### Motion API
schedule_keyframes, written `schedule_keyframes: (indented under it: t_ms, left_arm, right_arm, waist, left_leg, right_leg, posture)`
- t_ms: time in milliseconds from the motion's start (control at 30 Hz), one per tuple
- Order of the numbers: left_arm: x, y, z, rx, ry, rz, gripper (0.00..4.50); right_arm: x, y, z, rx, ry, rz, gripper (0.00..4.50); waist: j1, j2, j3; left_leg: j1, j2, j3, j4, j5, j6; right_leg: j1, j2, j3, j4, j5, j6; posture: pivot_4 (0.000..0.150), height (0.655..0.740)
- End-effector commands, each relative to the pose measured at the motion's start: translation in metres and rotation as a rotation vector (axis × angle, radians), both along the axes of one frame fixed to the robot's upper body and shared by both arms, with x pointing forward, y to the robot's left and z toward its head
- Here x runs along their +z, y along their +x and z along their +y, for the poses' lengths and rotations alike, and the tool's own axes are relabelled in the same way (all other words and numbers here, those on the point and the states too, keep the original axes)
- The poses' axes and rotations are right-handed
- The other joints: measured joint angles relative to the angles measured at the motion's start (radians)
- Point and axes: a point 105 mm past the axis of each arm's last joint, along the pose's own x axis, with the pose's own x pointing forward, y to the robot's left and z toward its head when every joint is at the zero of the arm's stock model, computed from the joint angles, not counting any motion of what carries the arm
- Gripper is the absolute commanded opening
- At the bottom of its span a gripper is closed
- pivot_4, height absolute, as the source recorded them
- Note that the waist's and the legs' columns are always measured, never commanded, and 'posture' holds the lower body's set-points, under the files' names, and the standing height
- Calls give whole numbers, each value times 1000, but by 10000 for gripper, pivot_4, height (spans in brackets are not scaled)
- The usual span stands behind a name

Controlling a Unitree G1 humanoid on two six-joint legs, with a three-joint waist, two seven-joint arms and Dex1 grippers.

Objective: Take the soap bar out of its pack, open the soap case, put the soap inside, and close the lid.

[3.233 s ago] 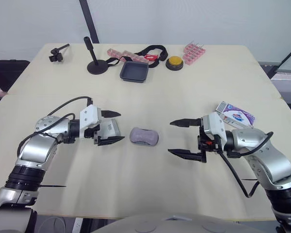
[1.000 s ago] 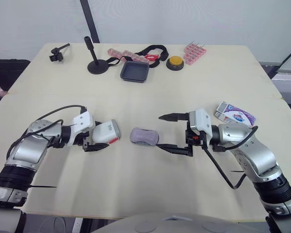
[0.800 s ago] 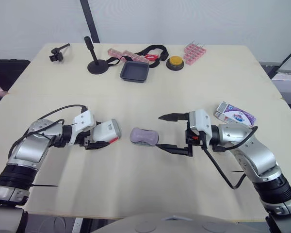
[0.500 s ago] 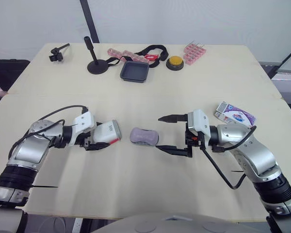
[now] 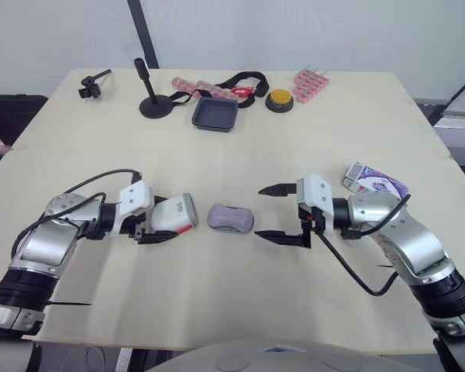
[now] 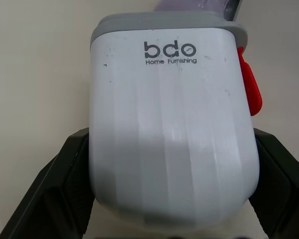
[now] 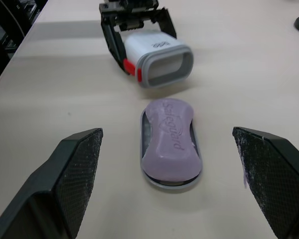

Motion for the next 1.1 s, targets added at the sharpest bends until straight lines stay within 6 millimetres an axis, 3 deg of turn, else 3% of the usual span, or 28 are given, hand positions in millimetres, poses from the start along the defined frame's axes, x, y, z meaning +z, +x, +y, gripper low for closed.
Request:
schedule_keyframes:
  t_ms: [33, 233, 533, 667, 833, 1100]
  left_arm:
    - [15, -4, 1, -25, -24, -58, 34805]
    - [20, -4, 0, -77, 12, -194, 34805]
    - [19, -11, -2, -86, 8, -178, 34805]
    - [16, -17, 1, -80, 19, -158, 34805]
    - [15, -15, 5, -51, 27, -178, 34805]
    - [14, -16, 7, -42, 38, -201, 34805]
  right_arm:
    - [0, 3, 1, 6, -44, -7, 45000]
    - [-16, 14, 11, 18, -191, 5, 45000]
    - [-14, 26, 25, 50, -279, 5, 45000]
    - [-13, 22, 32, 85, -281, 23, 45000]
    - [-20, 18, 38, 133, -327, 59, 45000]
    - [-30, 30, 53, 112, -362, 78, 45000]
  waist:
    - [-2, 0, 0]
    - [-7, 0, 0]
    - [-11, 0, 0]
    - [-11, 0, 0]
    - [-9, 0, 0]
    - [-12, 0, 0]
  left_leg:
    - [0, 0, 0, 0, 0, 0]
    - [0, 0, 0, 0, 0, 0]
    - [0, 0, 0, 0, 0, 0]
    - [0, 0, 0, 0, 0, 0]
    - [1, 0, 0, 0, 1, -1]
    - [1, 0, 0, 0, 1, -1]
  right_leg:
    - [0, 0, 0, 0, 0, 0]
    - [0, 0, 0, 0, 0, 0]
    - [0, 0, 0, 1, 0, 0]
    - [0, 1, 0, 1, 0, 0]
    - [0, 0, 0, 2, 0, 0]
    - [0, 1, 0, 2, 0, 0]
  posture:
    - [1500, 7400]
    - [1500, 7400]
    - [1500, 7400]
    - [1500, 7400]
    - [1500, 7400]
    - [1500, 7400]
